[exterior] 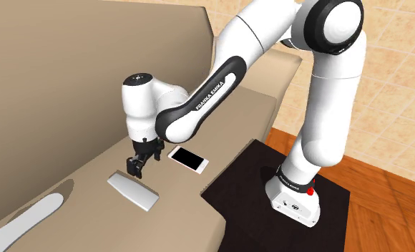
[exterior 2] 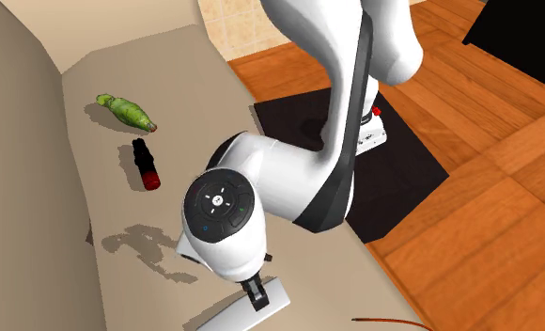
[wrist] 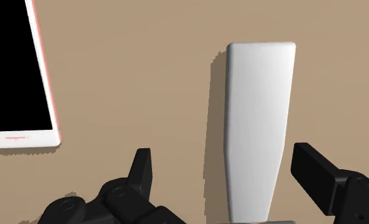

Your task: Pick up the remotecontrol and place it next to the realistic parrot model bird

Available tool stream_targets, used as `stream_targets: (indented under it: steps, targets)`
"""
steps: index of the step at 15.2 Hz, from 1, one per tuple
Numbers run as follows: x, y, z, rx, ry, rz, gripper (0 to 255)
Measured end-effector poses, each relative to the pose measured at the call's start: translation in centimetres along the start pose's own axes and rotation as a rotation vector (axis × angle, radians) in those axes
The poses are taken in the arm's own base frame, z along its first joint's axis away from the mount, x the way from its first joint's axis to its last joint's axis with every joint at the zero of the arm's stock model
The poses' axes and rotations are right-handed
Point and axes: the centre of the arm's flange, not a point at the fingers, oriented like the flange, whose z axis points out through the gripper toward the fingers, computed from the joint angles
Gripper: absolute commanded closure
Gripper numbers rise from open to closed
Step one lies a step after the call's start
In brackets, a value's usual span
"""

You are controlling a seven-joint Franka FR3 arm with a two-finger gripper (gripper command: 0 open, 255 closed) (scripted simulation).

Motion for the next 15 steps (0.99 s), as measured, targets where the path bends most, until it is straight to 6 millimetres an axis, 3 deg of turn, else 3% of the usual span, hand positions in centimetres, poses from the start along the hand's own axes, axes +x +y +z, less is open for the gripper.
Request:
stream_targets:
  steps: [6, 15]
  targets:
    - [3.5, -4.8, 4.9, -0.007, 0.012, 0.001, 0]
    - [4.3, -5.6, 9.9, -0.011, 0.013, 0.001, 0]
